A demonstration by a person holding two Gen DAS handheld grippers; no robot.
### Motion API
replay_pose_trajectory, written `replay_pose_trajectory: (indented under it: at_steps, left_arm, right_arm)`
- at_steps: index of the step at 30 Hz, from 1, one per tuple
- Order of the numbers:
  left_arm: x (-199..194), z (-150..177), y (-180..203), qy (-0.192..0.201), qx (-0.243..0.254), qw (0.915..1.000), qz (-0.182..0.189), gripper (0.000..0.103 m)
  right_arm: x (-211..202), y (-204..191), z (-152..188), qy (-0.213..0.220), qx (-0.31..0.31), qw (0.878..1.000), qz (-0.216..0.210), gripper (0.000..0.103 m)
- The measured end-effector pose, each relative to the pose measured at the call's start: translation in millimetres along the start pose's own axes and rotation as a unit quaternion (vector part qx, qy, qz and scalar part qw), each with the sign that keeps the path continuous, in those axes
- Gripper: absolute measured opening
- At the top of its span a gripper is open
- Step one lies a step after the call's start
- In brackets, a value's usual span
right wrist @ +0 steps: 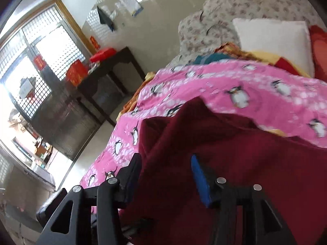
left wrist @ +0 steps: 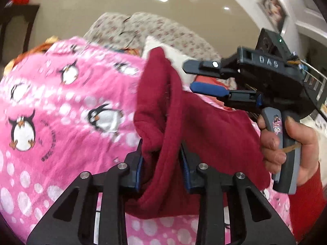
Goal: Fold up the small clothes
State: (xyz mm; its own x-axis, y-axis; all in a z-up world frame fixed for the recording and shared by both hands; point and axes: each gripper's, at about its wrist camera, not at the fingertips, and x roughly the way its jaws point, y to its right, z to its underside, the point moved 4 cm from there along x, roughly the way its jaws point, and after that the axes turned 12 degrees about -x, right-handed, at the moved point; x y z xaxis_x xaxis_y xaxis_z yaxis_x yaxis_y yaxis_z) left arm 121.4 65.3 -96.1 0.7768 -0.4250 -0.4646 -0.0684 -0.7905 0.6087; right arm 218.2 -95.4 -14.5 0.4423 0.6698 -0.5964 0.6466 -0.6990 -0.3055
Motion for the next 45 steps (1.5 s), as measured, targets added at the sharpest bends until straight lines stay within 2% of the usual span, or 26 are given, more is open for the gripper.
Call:
replay_pose_trajectory:
  at_steps: [2, 4, 6, 8, 10, 13, 15, 17, 18, 20, 22, 24, 30, 35, 37, 40, 43, 45]
  left_arm:
    - [0.3, 0.4, 3.4, 0.001, 0.007, 1.0000, 0.001, 0.028]
    - [1.5, -0.6, 2.0, 0.001, 0.003, 1.0000, -0.003, 0.028]
    - [0.9, -0.5, 2.2, 0.002, 0.004, 1.0000, -0.004, 0.028]
    - [0.5, 1.3, 6.1, 0.007, 0.016, 0.9998, -0.009, 0.028]
    - [-0.5, 4.6, 11.1, 0.010, 0.030, 0.9994, -0.009, 0.028]
    - [-3.4, 10.1, 19.9, 0.013, 0.052, 0.9986, 0.000, 0.028]
    - [-5.1, 12.3, 23.8, 0.012, 0.061, 0.9981, 0.004, 0.028]
    - [-3.8, 12.2, 22.7, 0.009, 0.057, 0.9983, 0.002, 0.028]
    - [-4.1, 11.7, 21.6, 0.008, 0.053, 0.9986, 0.003, 0.028]
    - [-7.5, 10.7, 22.3, 0.009, 0.051, 0.9985, 0.016, 0.028]
    - [-13.0, 8.6, 28.3, 0.010, 0.053, 0.9974, 0.049, 0.028]
    - [-19.9, 10.4, 47.5, 0.012, 0.067, 0.9943, 0.082, 0.028]
    - [-16.5, 30.1, 124.5, -0.016, 0.142, 0.9821, 0.123, 0.028]
    - [6.7, 45.9, 192.3, -0.058, 0.172, 0.9705, 0.159, 0.028]
    - [20.7, 55.3, 212.3, -0.071, 0.180, 0.9678, 0.161, 0.028]
    - [43.4, 74.6, 234.8, -0.090, 0.194, 0.9652, 0.151, 0.028]
    - [66.2, 87.8, 236.5, -0.132, 0.164, 0.9670, 0.144, 0.028]
    - [66.9, 93.1, 232.8, -0.154, 0.152, 0.9667, 0.138, 0.030]
  right_arm:
    - [-14.8, 6.5, 3.3, 0.014, 0.014, 1.000, -0.008, 0.048]
    - [-14.7, 5.8, 3.3, 0.003, 0.023, 1.000, -0.020, 0.048]
    - [-5.1, -0.3, -0.5, -0.017, 0.023, 1.000, -0.005, 0.054]
    - [9.2, -11.5, -6.0, -0.030, 0.021, 0.999, -0.003, 0.069]
    - [22.6, -21.4, -9.1, -0.040, 0.018, 0.999, -0.009, 0.070]
    - [50.7, -37.2, -8.2, -0.083, -0.007, 0.996, 0.010, 0.072]
    - [71.5, -39.9, -1.6, -0.121, -0.030, 0.991, 0.044, 0.072]
    - [73.9, -40.2, 3.5, -0.119, -0.051, 0.990, 0.056, 0.063]
    - [69.0, -38.0, 5.1, -0.110, -0.059, 0.990, 0.062, 0.048]
    - [48.7, -31.9, 6.2, -0.080, -0.059, 0.994, 0.048, 0.031]
    - [25.7, -27.5, 5.5, -0.059, -0.068, 0.995, 0.050, 0.023]
    - [-4.6, -23.5, 4.5, -0.041, -0.084, 0.994, 0.050, 0.021]
    - [-99.4, 1.5, 16.8, -0.002, -0.095, 0.992, 0.078, 0.019]
    - [-159.9, 59.6, 41.8, 0.027, -0.046, 0.992, 0.114, 0.018]
    - [-172.0, 82.8, 54.1, 0.030, -0.026, 0.991, 0.128, 0.018]
    - [-168.2, 121.2, 74.7, 0.010, 0.001, 0.987, 0.161, 0.017]
    - [-148.1, 149.2, 88.7, -0.019, 0.025, 0.985, 0.170, 0.017]
    - [-142.1, 160.7, 93.3, -0.016, 0.035, 0.986, 0.164, 0.017]
